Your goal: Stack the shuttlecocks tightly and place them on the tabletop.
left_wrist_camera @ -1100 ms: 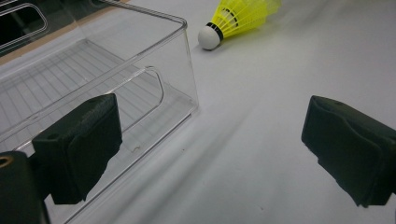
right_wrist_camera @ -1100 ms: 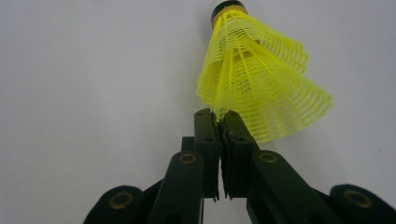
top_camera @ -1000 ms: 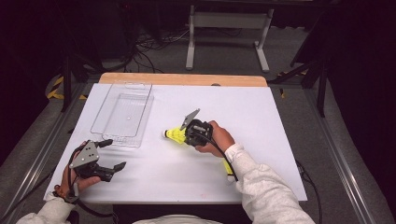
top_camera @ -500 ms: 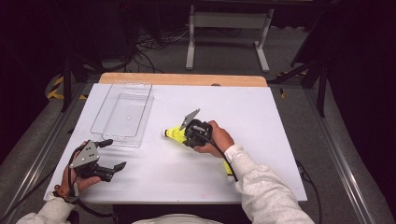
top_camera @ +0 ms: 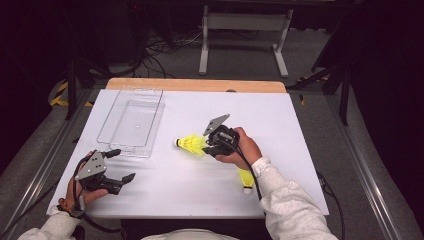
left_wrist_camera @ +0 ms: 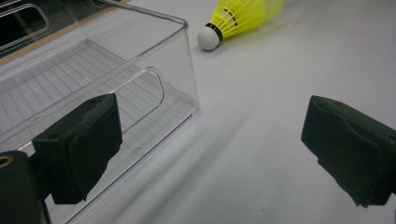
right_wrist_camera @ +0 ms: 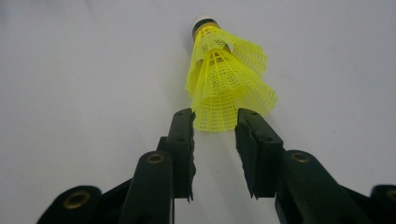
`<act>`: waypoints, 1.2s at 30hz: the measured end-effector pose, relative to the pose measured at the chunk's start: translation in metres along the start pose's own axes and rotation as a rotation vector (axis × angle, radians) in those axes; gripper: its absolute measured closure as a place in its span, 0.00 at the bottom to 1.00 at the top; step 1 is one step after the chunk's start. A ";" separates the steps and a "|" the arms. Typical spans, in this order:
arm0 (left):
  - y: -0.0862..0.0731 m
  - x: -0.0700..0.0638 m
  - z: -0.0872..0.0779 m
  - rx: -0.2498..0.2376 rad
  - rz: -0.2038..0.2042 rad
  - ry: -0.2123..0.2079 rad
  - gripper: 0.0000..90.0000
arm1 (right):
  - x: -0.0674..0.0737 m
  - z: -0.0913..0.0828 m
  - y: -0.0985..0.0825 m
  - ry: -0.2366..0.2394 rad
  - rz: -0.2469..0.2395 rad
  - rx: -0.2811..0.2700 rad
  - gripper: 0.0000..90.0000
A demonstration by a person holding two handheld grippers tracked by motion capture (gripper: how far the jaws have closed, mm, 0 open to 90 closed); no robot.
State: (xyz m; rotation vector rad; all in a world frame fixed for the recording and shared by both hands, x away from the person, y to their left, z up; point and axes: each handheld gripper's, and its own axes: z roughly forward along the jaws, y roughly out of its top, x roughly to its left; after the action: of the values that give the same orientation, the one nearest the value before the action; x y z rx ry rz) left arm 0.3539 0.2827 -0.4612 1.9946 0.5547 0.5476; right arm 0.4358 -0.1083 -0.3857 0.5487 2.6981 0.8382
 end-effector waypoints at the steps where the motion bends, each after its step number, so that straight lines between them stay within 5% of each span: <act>1: 0.000 0.000 0.000 0.000 0.001 0.000 0.07 | 0.000 -0.002 -0.001 -0.002 0.000 -0.005 0.76; 36: 0.000 -0.001 0.001 0.008 0.006 0.010 0.07 | -0.005 -0.054 -0.062 -0.071 0.115 -0.098 0.72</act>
State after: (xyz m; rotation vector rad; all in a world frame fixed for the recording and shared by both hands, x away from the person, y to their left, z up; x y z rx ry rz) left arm 0.3539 0.2817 -0.4615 2.0026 0.5578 0.5596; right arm 0.4042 -0.1839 -0.3786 0.7030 2.5660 0.9565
